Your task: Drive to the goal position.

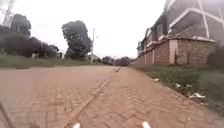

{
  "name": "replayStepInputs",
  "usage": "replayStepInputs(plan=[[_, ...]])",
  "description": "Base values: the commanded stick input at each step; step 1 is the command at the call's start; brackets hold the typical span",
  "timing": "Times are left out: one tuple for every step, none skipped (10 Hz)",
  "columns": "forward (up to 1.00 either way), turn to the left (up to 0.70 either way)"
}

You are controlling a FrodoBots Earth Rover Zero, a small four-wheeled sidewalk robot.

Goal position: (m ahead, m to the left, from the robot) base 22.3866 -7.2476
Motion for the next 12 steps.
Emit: replayStepInputs(plan=[[0.5,0.1],[0.5,0.07],[0.5,0.07],[0.5,0.03],[0.5,-0.14],[0.5,-0.39],[0.5,-0.5],[0.5,-0.5],[0.5,-0.5],[0.5,-0.5],[0.5,-0.46],[0.5,0.04]])
